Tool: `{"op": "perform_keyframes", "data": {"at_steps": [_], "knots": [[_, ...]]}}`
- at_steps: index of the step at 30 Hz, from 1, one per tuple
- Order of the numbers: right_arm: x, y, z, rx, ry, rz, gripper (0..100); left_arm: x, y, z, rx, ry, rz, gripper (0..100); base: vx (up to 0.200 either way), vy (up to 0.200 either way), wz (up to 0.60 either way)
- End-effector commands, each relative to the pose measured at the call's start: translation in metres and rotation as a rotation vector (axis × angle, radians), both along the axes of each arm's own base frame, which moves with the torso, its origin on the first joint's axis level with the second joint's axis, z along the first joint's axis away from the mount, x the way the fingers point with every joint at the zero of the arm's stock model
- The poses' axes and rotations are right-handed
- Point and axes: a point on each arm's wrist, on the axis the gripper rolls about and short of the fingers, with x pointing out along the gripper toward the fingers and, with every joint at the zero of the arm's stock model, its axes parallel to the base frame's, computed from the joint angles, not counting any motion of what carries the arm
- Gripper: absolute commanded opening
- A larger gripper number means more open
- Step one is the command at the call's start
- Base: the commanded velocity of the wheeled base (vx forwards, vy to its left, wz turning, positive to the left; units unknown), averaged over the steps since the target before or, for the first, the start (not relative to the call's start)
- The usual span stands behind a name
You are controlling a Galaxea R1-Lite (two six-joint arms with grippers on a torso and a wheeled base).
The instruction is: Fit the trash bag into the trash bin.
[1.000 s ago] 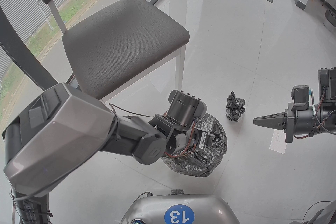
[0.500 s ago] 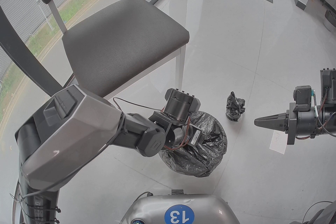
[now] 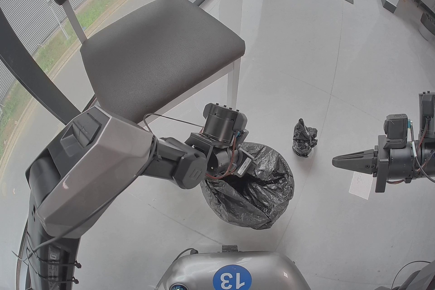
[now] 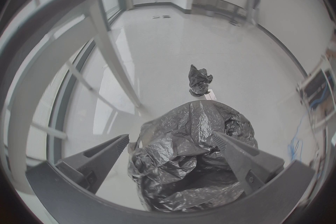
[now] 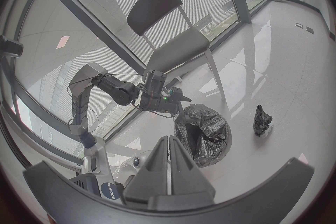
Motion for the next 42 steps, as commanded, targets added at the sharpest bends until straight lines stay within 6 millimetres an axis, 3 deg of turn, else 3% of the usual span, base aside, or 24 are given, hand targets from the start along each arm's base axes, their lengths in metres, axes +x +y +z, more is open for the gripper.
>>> {"op": "perform_keyframes", "data": {"at_steps": [1, 7, 12, 16, 20, 33, 42], "knots": [[-0.001, 0.0, 0.001, 0.01, -0.014, 0.028, 0, 0.007, 0.021, 0.009, 0.073, -0.08, -0.098, 100, 0.0, 0.0, 0.0], [-0.001, -0.001, 0.001, 0.013, -0.018, 0.032, 0, 0.002, 0.034, 0.015, 0.117, -0.113, -0.162, 100, 0.0, 0.0, 0.0], [0.001, 0.0, 0.0, 0.012, -0.025, 0.036, 0, -0.005, 0.04, 0.003, 0.18, -0.091, -0.215, 100, 0.0, 0.0, 0.0], [0.002, 0.0, 0.001, 0.014, -0.036, 0.036, 0, -0.003, 0.049, -0.018, 0.289, -0.083, -0.252, 100, 0.0, 0.0, 0.0], [0.002, 0.0, 0.001, 0.015, -0.038, 0.037, 0, 0.003, 0.052, -0.024, 0.304, -0.076, -0.237, 100, 0.0, 0.0, 0.0], [0.0, -0.001, -0.003, 0.022, -0.031, 0.068, 0, 0.024, 0.039, -0.029, 0.301, -0.113, -0.211, 100, 0.0, 0.0, 0.0], [0.001, -0.002, -0.003, 0.023, -0.03, 0.063, 0, 0.025, 0.033, -0.038, 0.305, -0.103, -0.221, 100, 0.0, 0.0, 0.0]]}}
